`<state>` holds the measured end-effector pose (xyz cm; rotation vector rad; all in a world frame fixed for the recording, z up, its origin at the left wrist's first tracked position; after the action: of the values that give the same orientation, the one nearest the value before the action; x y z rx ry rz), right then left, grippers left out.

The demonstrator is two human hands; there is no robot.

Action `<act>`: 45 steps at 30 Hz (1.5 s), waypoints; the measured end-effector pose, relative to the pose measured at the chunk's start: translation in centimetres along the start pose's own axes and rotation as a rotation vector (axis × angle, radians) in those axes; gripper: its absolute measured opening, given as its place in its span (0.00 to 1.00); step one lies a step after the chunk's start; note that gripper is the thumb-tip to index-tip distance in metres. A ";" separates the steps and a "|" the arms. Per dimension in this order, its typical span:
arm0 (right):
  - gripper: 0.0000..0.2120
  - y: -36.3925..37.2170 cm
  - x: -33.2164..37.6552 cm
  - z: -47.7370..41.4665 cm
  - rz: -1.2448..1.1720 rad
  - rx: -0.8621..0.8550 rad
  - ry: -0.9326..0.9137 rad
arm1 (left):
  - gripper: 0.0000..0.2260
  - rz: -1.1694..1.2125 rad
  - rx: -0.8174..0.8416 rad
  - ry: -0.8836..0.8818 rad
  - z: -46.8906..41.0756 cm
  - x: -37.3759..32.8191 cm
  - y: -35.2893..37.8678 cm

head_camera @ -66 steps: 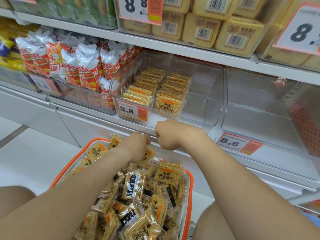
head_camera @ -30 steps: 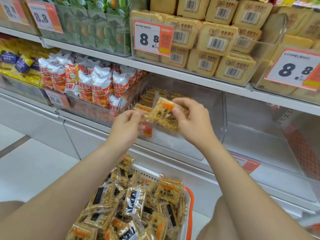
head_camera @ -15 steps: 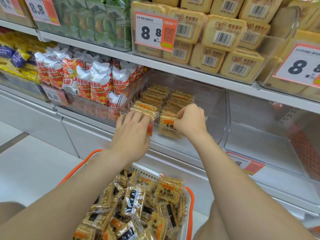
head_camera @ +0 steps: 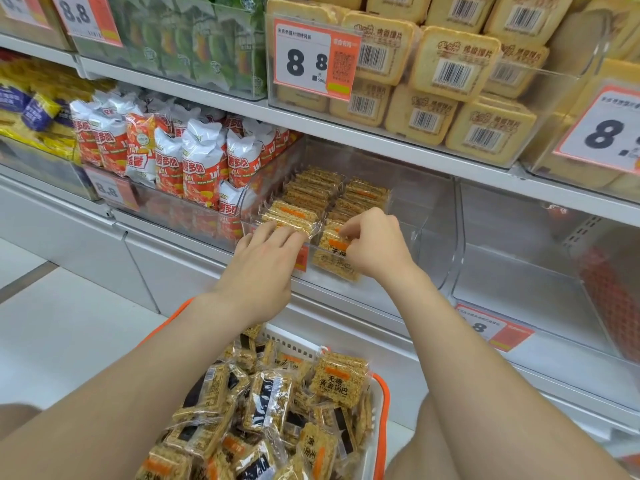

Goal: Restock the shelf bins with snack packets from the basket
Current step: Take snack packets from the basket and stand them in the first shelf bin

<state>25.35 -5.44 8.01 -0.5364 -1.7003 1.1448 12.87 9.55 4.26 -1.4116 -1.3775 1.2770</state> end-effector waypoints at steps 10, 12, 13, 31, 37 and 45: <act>0.44 -0.9 -0.9 0.6 -0.070 0.036 0.400 | 0.32 -0.001 -0.008 -0.009 0.3 -0.3 0.2; 0.51 -0.5 -0.9 -0.2 -0.202 0.086 0.451 | 0.32 0.000 -0.003 -0.018 0.3 -0.4 0.2; 0.50 -0.5 -0.9 -0.4 -0.258 0.123 0.484 | 0.32 -0.003 -0.001 -0.022 0.2 -0.5 0.1; 0.33 -0.6 -1.0 -1.6 -0.048 0.167 0.289 | 0.29 -0.013 -0.040 -0.021 -0.2 -0.8 0.7; 0.49 -0.8 -1.6 -1.9 -0.231 0.273 0.378 | 0.28 0.010 -0.017 -0.025 -0.5 -1.4 0.8; 0.34 -1.1 -1.6 -0.7 -0.048 -0.013 0.244 | 0.25 0.118 -0.083 0.026 -0.4 -0.3 0.8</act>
<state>26.80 -6.87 8.31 -0.6146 -1.5036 0.9919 13.50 9.19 3.63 -1.5807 -1.3603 1.2845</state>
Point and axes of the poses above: each hand's wrist, its own z-axis away from the middle knuckle, its own y-axis out of the palm, x = y × z, the point moved 1 cm from there along -z, towards the middle knuckle, and after that the axes turned 2 degrees about x, right-handed, at the moved point
